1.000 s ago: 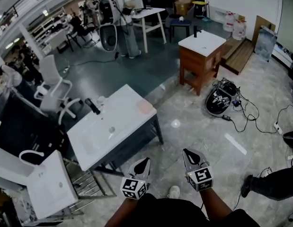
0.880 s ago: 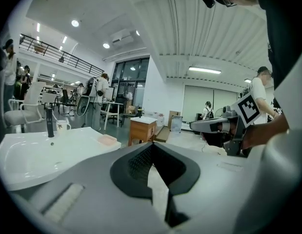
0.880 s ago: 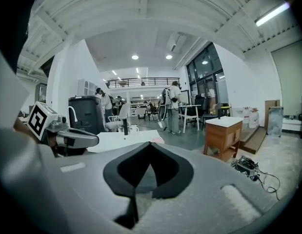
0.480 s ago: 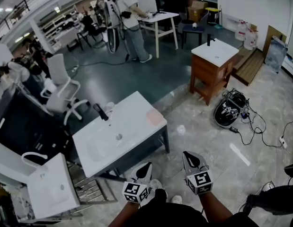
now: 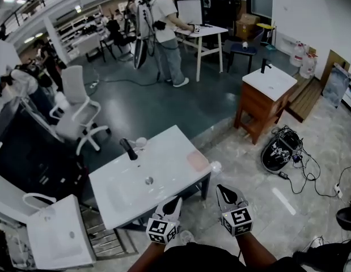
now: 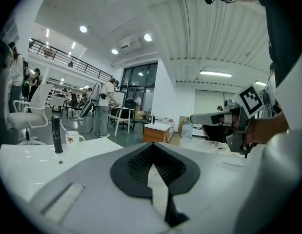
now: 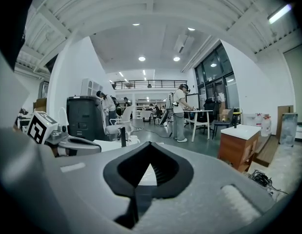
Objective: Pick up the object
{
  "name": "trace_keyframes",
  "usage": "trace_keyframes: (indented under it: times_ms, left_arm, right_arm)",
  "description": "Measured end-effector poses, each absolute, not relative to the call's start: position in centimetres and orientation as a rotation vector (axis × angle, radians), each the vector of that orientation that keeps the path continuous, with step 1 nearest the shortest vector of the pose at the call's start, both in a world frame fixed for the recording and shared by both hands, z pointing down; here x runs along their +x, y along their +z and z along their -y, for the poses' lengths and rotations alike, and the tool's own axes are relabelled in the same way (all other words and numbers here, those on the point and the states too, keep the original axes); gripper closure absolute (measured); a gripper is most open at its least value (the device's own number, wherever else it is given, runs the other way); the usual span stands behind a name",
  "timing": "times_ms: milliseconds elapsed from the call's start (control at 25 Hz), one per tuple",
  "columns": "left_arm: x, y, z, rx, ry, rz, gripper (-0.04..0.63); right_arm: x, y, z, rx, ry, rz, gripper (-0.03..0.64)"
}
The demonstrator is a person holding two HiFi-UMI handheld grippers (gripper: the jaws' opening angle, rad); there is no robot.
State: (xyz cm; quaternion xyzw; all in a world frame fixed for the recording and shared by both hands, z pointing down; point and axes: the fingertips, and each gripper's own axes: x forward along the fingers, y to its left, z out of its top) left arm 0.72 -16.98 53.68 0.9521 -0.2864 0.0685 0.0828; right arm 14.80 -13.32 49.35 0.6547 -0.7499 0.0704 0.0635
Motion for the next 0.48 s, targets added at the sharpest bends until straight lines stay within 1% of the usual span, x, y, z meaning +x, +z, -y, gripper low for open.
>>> trace_keyframes:
  times_ms: [240, 480]
  left_arm:
    - [-0.6, 53.7, 21.1, 2.847, 0.188, 0.860, 0.577]
    - [-1.7, 53.9, 23.5, 2.841, 0.188, 0.903, 0.577]
  right_arm:
    - [12.9, 49.2, 18.1, 1.923, 0.200, 2.253, 0.614]
    - [12.2, 49.2, 20.0, 1.923, 0.210, 2.262, 0.614]
